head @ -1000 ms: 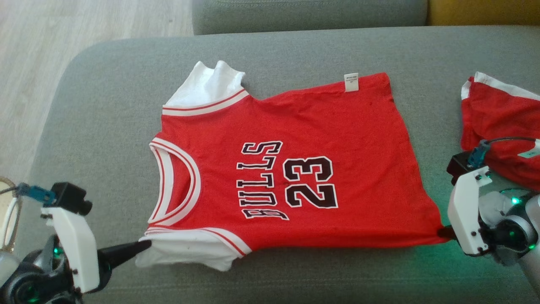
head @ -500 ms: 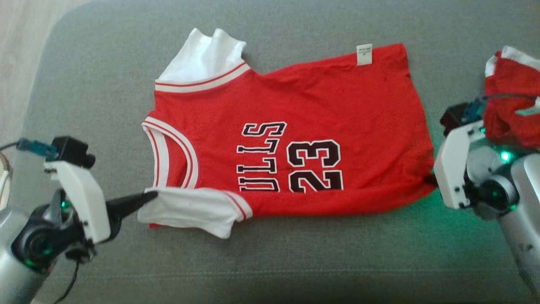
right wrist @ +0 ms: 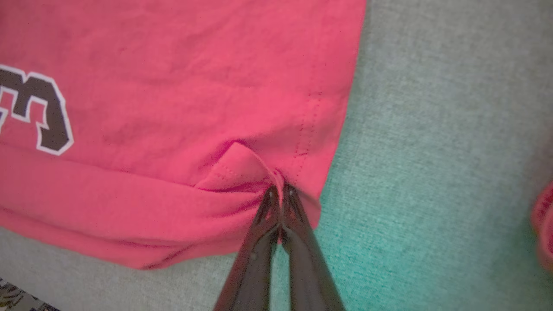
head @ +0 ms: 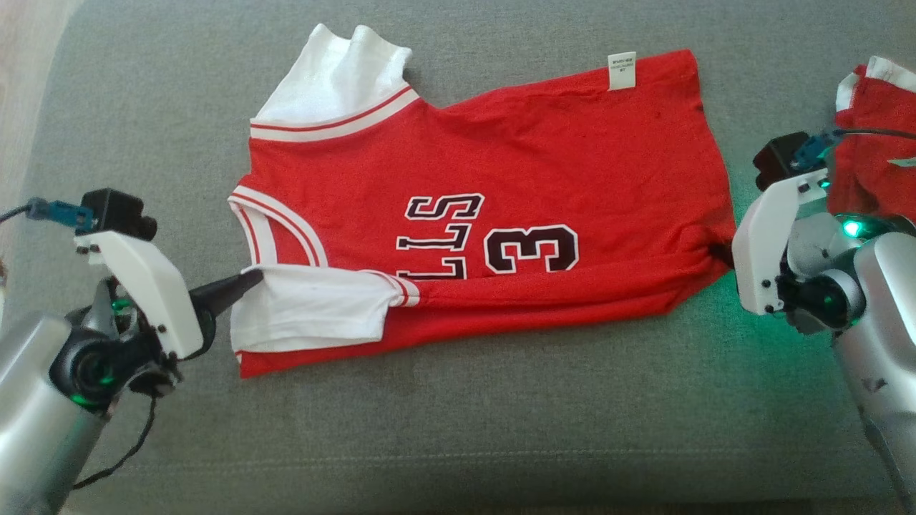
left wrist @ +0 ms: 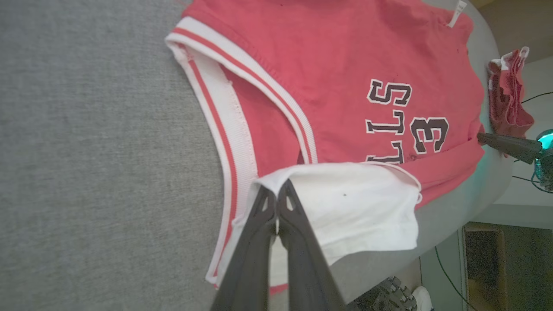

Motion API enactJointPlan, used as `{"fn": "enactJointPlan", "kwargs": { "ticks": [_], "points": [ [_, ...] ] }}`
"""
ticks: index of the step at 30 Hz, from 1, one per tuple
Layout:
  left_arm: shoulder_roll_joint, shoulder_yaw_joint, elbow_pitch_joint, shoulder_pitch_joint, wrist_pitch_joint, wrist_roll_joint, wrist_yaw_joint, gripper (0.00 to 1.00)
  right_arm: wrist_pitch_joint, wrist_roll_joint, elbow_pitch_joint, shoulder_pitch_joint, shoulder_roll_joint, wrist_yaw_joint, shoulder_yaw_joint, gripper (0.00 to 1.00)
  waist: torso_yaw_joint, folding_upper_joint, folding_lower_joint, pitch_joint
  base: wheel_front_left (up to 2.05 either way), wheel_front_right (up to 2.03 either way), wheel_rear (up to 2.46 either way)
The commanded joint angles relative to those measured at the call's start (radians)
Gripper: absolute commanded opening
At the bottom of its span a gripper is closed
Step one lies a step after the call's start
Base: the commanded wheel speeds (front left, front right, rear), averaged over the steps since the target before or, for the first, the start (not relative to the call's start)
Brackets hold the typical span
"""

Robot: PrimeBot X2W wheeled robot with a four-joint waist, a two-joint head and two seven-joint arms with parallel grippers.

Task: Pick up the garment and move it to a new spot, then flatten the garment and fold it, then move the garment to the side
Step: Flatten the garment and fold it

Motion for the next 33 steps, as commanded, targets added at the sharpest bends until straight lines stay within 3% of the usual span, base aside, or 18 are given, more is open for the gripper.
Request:
{"fn": "enactJointPlan", "kwargs": {
  "ticks": [1,2,3,12,15,16,19,21,24,27,33],
  "points": [
    [0.036,0.048,-0.004,-0.058,-0.014,0.012,-0.003,0.15,-0.028,-0.01,-0.016,-0.028,0.003,0.0,0.002,0.48,-0.001,0.0,-0.0001,0.001,0.0,0.0,0.0],
    [0.032,0.047,0.008,-0.062,-0.025,0.021,-0.003,0.45,-0.047,-0.009,-0.004,-0.032,0.01,0.0,-0.006,1.0,-0.002,0.0,-0.0001,0.002,0.0,0.0,0.0],
    [0.026,0.048,0.022,-0.067,-0.041,0.03,0.001,1.0,-0.063,-0.005,0.006,-0.036,0.018,0.0,-0.013,1.0,-0.002,0.0,-0.0001,0.002,0.0,0.0,0.0],
    [-0.033,0.124,0.143,-0.095,-0.256,0.071,0.085,1.0,-0.293,-0.022,0.058,-0.048,0.052,0.0,-0.099,1.0,0.0,0.0,-0.0001,-0.03,0.0,0.0,0.0],
    [-0.035,0.16,0.162,-0.096,-0.411,0.123,0.121,1.0,-0.422,-0.045,0.047,-0.038,0.065,0.0,-0.139,1.0,-0.003,0.0,-0.0001,-0.052,0.0,0.0,0.0],
    [-0.041,0.187,0.158,-0.09,-0.54,0.164,0.144,1.0,-0.512,-0.06,0.029,-0.024,0.08,0.0,-0.17,1.0,-0.005,0.0,-0.0001,-0.069,0.0,0.0,0.0],
    [-0.055,0.229,0.138,-0.059,-0.702,0.196,0.171,1.0,-0.636,-0.106,-0.011,0.019,0.095,0.0,-0.196,1.0,-0.009,0.0,-0.0001,-0.107,0.0,0.0,0.0],
    [-0.058,0.24,0.125,-0.045,-0.734,0.21,0.181,1.0,-0.674,-0.123,-0.028,0.037,0.103,0.0,-0.206,1.0,-0.01,0.0,-0.0001,-0.12,0.0,0.0,0.0],
    [-0.082,0.331,0.026,0.034,-0.774,0.296,0.242,1.0,-0.812,-0.201,-0.117,0.122,0.139,0.0,-0.243,1.0,-0.011,0.0,-0.0001,-0.175,0.0,0.0,0.0],
    [-0.144,0.459,-0.11,0.132,-0.775,0.422,0.282,1.0,-0.884,-0.276,-0.191,0.202,0.173,0.0,-0.271,1.0,-0.008,0.0,-0.0001,-0.21,0.0,0.0,0.0],
    [-0.291,0.564,-0.286,0.376,-0.776,0.651,0.288,1.0,-0.95,-0.393,-0.312,0.387,0.275,0.0,-0.327,1.0,-0.008,0.0,-0.0001,-0.266,0.0,0.0,0.0]
  ]
}}
